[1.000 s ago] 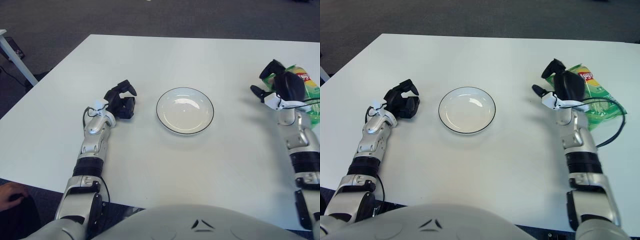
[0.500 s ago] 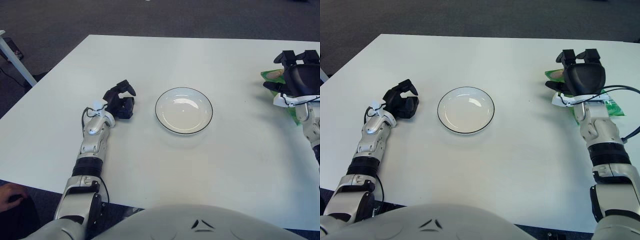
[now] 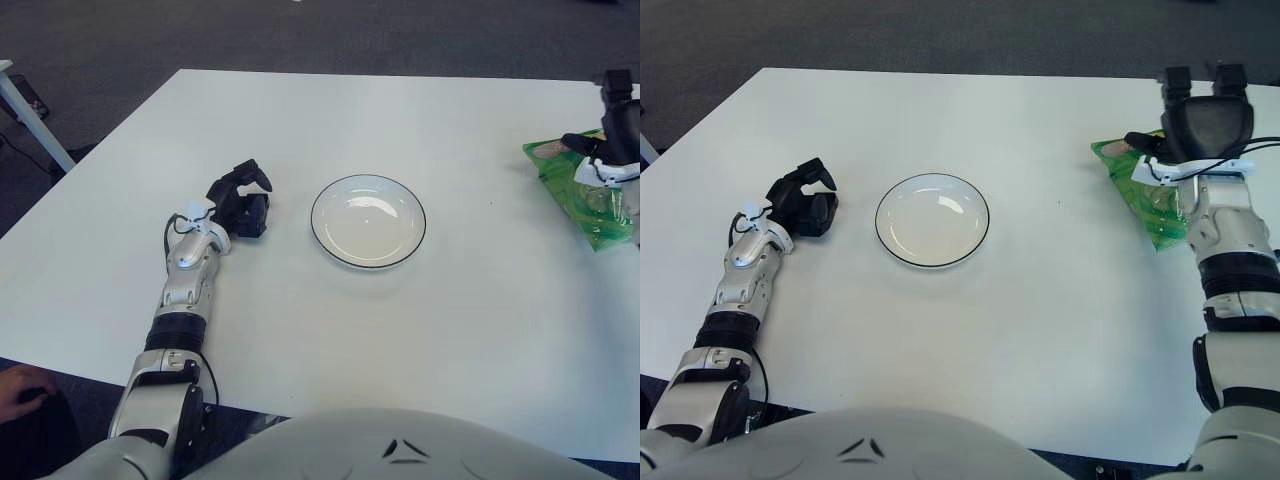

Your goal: Put the snack into the plate.

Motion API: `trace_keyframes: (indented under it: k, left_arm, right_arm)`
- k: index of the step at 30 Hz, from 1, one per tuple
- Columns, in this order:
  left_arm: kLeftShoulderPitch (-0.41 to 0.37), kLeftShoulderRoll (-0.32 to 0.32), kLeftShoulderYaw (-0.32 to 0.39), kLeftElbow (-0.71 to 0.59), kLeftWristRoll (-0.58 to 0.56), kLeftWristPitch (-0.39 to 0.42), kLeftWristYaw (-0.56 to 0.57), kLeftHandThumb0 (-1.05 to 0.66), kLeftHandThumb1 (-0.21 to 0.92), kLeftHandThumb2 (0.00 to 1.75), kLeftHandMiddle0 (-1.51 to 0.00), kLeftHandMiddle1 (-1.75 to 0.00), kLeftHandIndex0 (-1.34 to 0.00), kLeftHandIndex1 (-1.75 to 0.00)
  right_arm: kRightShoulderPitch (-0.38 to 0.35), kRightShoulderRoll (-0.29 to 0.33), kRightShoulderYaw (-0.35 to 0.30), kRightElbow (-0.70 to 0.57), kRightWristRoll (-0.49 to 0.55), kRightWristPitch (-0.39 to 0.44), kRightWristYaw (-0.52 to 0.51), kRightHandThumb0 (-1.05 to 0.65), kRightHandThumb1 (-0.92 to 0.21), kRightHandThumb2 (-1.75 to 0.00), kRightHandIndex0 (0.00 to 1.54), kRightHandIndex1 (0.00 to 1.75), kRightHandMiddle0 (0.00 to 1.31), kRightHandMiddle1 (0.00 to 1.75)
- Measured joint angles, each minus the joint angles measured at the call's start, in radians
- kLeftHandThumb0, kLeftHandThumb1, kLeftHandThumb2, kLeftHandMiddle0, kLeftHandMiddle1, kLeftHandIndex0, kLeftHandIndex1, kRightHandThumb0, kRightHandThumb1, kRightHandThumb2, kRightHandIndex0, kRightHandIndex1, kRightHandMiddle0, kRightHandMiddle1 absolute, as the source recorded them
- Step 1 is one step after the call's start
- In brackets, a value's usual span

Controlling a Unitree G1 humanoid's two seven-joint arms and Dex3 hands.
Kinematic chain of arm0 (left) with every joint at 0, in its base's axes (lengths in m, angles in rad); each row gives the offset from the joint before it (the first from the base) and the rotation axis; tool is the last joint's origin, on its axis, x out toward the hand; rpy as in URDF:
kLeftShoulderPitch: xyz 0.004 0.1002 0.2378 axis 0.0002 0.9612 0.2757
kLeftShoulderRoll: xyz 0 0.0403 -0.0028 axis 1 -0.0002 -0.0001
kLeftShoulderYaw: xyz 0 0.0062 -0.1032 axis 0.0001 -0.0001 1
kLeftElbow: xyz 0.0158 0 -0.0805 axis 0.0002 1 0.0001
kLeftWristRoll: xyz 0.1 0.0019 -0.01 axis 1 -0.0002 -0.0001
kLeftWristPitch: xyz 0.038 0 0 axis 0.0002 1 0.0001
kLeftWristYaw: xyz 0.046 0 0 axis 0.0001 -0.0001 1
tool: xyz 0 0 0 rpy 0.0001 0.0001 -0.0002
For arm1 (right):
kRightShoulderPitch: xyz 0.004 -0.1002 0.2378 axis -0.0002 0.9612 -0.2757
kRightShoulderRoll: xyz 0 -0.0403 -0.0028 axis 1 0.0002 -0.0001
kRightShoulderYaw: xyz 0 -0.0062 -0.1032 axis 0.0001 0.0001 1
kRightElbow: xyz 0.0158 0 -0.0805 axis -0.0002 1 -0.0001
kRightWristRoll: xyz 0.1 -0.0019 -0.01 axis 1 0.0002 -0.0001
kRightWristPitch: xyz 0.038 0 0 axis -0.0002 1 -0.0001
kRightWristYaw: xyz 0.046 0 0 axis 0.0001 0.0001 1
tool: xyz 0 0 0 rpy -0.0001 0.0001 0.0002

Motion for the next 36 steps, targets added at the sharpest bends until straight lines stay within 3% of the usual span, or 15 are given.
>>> trace_keyframes:
  k: [5, 14, 27, 36]
  left_arm:
    - [0.0, 0.002, 0.003, 0.006, -0.005, -0.003, -0.006, -0.51, 0.25, 1.39, -1.34, -1.75, -0.67, -1.75]
    - [-0.002, 0.005, 0.005, 0.015, -0.01, -0.01, -0.012, -0.51, 0.26, 1.39, -1.34, -1.75, -0.66, -1.75]
    - [-0.003, 0.006, 0.006, 0.017, -0.017, -0.01, -0.013, -0.5, 0.26, 1.39, -1.34, -1.75, -0.66, -1.75]
    - [-0.003, 0.011, 0.009, 0.02, -0.021, -0.009, -0.016, -0.5, 0.26, 1.38, -1.34, -1.75, -0.66, -1.75]
  right_arm:
    - [-0.017, -0.017, 0.001, 0.044, 0.015, -0.006, -0.013, -1.05, -0.92, -0.91, 0.0, 0.0, 0.0, 0.01]
    - [-0.025, -0.029, -0.007, 0.087, 0.113, -0.023, 0.068, -1.05, -0.92, -0.91, 0.0, 0.0, 0.0, 0.0]
    - [-0.03, -0.022, -0.022, 0.159, 0.252, 0.037, 0.257, -1.05, -0.92, -0.99, 0.0, 0.0, 0.0, 0.0]
    - [0.086, -0.019, -0.071, -0.063, 0.34, 0.172, 0.423, -1.04, -0.92, -1.02, 0.0, 0.0, 0.0, 0.0]
